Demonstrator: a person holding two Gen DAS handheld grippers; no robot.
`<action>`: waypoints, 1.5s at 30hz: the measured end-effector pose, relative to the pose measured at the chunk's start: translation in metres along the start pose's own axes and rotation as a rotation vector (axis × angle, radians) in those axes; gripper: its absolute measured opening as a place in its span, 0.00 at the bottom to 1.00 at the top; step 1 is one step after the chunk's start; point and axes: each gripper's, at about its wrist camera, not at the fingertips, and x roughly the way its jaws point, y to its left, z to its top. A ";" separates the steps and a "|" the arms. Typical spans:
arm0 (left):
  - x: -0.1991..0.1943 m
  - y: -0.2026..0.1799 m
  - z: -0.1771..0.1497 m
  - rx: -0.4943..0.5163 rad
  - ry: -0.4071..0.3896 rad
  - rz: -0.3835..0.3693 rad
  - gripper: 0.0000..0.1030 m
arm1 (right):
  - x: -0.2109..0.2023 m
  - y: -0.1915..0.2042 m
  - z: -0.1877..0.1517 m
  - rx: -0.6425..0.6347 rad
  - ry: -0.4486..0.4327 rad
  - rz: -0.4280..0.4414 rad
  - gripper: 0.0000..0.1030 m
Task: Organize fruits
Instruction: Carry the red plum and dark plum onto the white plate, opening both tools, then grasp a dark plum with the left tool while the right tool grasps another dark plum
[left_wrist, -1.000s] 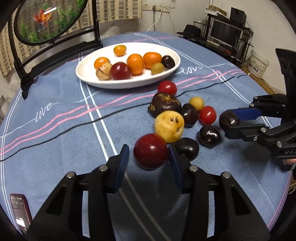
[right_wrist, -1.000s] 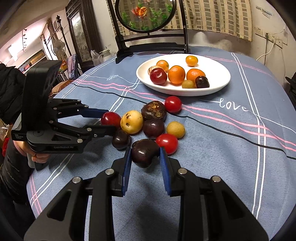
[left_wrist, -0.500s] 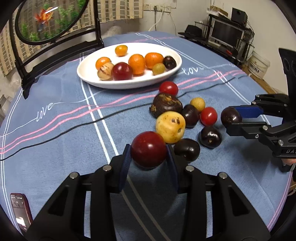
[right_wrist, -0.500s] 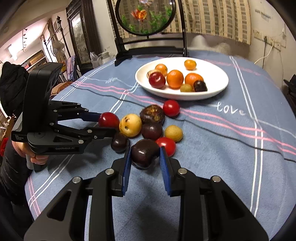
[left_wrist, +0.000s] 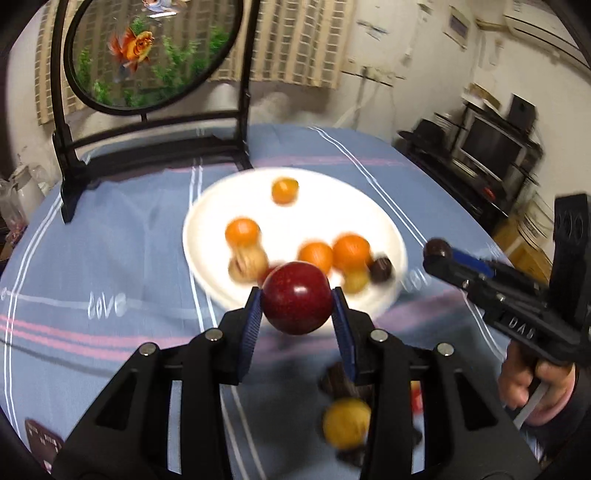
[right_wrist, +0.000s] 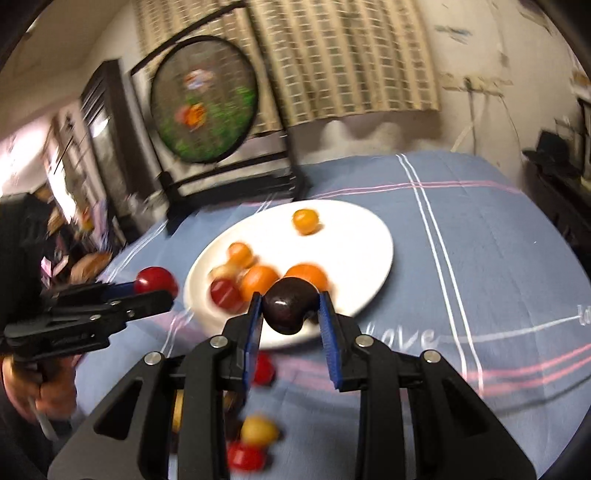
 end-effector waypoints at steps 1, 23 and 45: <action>0.010 0.000 0.009 -0.004 0.005 0.017 0.37 | 0.010 -0.005 0.005 0.016 0.007 -0.006 0.29; 0.050 0.000 0.036 -0.001 0.019 0.093 0.57 | 0.056 -0.022 0.030 0.051 0.063 -0.025 0.42; -0.039 0.021 -0.076 -0.092 -0.014 0.114 0.85 | -0.052 0.063 -0.086 -0.216 0.188 0.062 0.44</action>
